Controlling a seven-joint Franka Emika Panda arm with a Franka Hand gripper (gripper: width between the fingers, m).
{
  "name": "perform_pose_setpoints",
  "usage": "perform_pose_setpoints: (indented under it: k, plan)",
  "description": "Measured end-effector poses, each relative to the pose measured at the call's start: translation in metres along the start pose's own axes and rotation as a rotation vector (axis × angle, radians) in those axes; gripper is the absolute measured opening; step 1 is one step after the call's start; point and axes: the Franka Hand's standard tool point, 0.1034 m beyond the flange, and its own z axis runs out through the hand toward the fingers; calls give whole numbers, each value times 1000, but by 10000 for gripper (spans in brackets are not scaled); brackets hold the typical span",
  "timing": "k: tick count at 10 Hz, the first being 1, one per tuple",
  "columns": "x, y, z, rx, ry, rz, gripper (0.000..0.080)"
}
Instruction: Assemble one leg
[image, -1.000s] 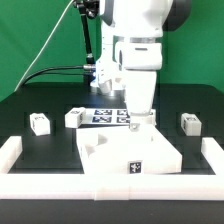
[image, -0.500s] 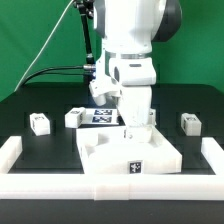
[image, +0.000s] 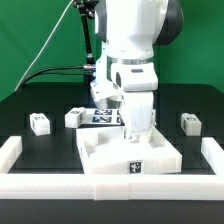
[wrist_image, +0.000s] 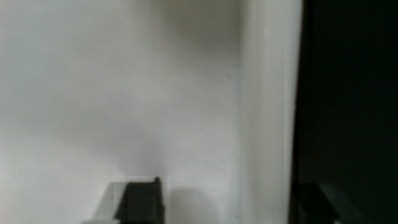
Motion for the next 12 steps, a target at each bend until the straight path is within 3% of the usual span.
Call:
perform_pose_setpoints:
  k: [1,2,3,9,12]
  plan:
    - [0,0,0,0,0,0,201]
    - [0,0,0,1,0,0,201]
    - [0,1,-1,-5,0,2,58]
    - [4,2,-1,-12,2,39,58]
    - [41,10,-1,-26,17,146,59]
